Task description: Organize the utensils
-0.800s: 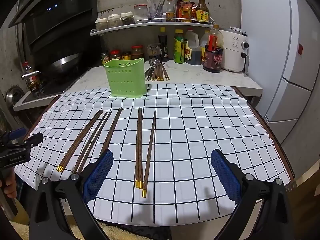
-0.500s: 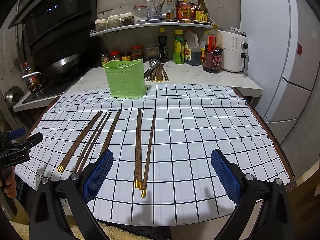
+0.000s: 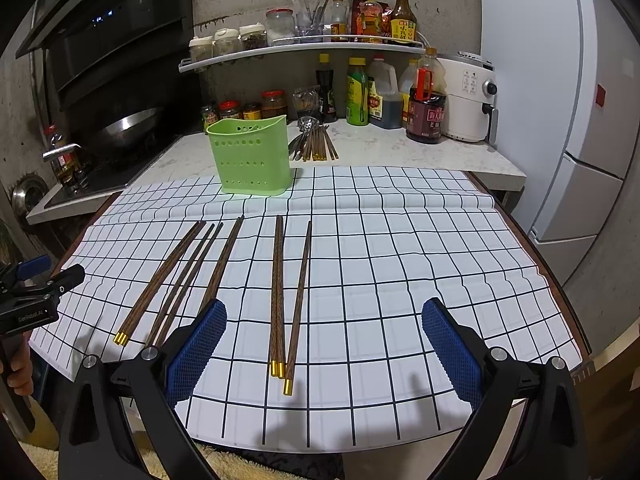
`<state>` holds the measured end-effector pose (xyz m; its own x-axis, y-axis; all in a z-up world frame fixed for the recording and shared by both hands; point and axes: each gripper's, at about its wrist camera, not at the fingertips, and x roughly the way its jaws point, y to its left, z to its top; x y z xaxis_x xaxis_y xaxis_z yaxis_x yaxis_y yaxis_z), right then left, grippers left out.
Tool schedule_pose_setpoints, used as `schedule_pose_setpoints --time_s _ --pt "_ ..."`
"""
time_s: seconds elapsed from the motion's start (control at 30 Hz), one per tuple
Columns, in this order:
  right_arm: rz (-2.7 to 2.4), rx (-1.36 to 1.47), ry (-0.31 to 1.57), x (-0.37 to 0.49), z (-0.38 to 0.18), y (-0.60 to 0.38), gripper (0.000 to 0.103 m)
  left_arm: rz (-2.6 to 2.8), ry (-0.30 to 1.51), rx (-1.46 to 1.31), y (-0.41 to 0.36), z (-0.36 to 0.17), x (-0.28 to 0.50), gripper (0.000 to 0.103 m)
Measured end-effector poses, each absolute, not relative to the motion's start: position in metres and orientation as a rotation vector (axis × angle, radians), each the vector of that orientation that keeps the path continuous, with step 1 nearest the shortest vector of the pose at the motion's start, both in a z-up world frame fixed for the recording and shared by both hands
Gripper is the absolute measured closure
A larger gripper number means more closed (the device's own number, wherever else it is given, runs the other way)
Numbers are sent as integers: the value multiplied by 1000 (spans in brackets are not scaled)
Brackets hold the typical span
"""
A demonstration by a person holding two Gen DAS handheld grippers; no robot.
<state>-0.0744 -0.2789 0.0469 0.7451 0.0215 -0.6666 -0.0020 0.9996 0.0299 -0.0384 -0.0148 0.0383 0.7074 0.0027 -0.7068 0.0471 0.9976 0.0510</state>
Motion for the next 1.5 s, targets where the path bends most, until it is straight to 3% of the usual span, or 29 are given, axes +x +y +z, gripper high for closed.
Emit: schedule_pose_setpoints --time_s 0.8,1.23,1.27,1.33,1.5 --pt "14 34 734 -74 48 -280 6 -25 787 65 -12 38 -37 6" --pt "66 144 746 -58 13 -284 6 -2 875 -15 17 9 -18 7" --pt "78 158 750 -55 9 -285 6 -2 887 -21 20 5 -17 9" --pt "88 160 731 -54 4 -286 6 -12 916 -24 22 -5 -14 22" --pt "104 154 780 -43 -9 -287 6 -92 986 20 16 -33 -13 36"
